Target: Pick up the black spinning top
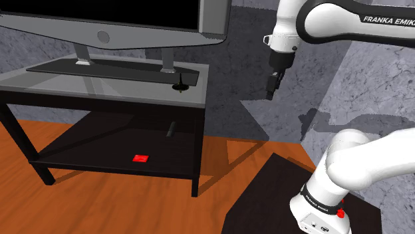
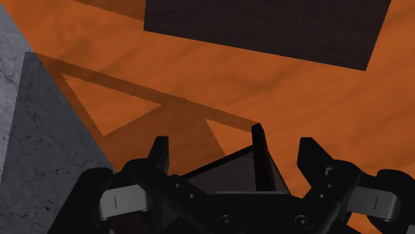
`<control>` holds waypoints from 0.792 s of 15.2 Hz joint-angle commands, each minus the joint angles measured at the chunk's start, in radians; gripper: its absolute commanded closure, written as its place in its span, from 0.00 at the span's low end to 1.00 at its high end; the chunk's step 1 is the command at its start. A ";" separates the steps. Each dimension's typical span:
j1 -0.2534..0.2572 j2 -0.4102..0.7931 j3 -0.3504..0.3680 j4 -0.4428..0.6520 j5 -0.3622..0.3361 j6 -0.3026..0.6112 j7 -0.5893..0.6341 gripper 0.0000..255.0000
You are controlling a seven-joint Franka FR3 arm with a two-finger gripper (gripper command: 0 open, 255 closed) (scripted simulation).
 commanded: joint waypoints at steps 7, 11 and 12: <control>0.004 0.173 0.002 0.060 0.078 0.171 0.067 0.00; 0.008 0.293 0.003 0.123 0.127 0.272 0.101 0.00; 0.009 0.324 0.003 0.142 0.139 0.295 0.108 0.00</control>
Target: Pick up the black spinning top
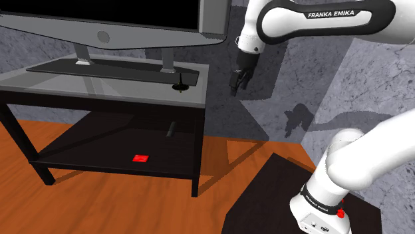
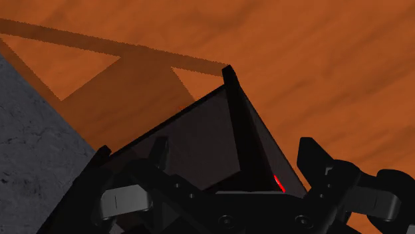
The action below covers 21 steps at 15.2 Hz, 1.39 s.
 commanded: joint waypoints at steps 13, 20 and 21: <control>0.017 0.435 -0.009 0.365 0.168 0.234 0.068 0.00; 0.016 0.605 -0.009 0.550 0.233 0.282 0.082 0.00; 0.016 0.605 -0.008 0.537 0.235 0.295 0.079 0.00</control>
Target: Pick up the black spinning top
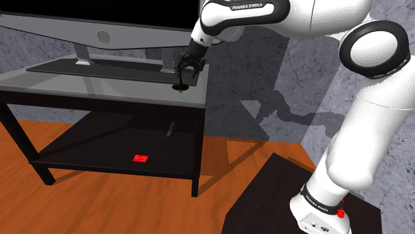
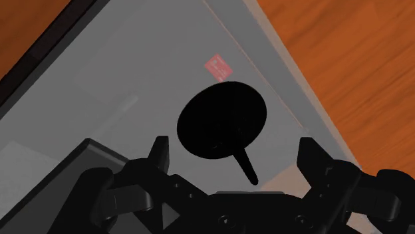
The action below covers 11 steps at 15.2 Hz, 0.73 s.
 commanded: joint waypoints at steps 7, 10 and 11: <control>-0.003 0.014 -0.003 -0.069 0.012 0.086 -0.020 0.00; -0.004 0.014 -0.003 -0.068 0.012 0.084 -0.020 1.00; -0.004 0.014 -0.003 -0.068 0.012 0.084 -0.020 1.00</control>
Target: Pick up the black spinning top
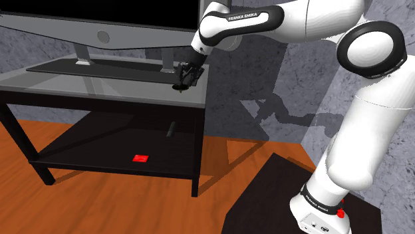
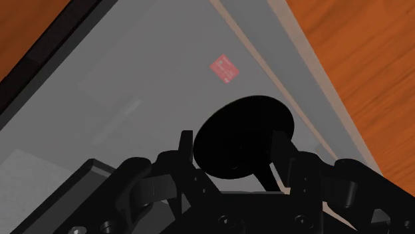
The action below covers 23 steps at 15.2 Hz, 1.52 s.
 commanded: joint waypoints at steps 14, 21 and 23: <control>-0.001 -0.002 -0.002 0.101 -0.014 -0.102 0.026 1.00; -0.001 0.008 -0.006 0.207 -0.024 -0.197 0.047 1.00; 0.000 0.008 -0.007 0.210 -0.024 -0.199 0.048 1.00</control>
